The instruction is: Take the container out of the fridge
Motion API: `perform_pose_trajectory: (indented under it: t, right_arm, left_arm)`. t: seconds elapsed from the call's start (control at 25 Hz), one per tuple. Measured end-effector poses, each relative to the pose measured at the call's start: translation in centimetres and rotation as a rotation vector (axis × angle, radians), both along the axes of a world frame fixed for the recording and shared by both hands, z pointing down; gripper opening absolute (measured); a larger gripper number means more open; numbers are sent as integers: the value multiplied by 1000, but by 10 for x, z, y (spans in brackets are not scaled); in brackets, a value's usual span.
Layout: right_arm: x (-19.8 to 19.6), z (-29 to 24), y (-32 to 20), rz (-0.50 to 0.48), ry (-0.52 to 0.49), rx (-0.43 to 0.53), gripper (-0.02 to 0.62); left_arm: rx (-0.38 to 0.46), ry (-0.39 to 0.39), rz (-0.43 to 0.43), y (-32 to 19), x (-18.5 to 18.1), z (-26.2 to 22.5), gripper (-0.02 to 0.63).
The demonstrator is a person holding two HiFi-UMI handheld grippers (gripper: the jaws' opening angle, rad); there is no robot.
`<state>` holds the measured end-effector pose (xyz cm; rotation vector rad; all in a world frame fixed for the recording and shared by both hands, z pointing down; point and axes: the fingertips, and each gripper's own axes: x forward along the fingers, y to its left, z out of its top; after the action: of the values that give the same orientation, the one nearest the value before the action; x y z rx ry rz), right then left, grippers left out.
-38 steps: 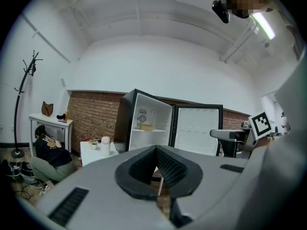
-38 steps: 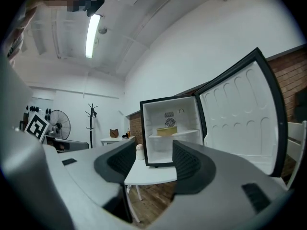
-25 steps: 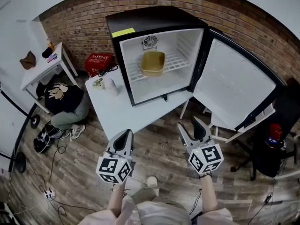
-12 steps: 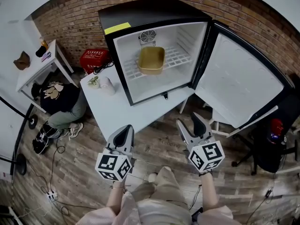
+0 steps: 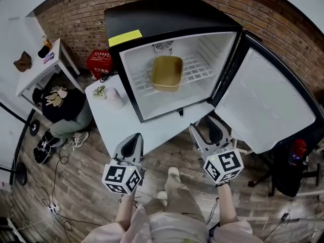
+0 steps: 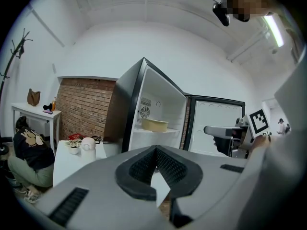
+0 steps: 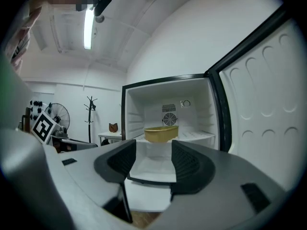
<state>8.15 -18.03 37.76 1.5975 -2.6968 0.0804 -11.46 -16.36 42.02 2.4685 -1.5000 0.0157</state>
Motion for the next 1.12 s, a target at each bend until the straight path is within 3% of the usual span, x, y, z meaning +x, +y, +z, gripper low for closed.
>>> perform_pose_trajectory:
  t: [0.48, 0.84, 1.12]
  right_arm:
    - [-23, -26, -96, -164, 111, 86, 222]
    - [-50, -39, -122, -318, 234, 154, 222]
    - [-66, -39, -130, -417, 327, 141, 222]
  left_arm:
    - [2, 7, -28, -80, 21, -4, -8]
    - [4, 4, -49, -105, 34, -3, -8]
    - [-2, 1, -49, -113, 43, 3, -8]
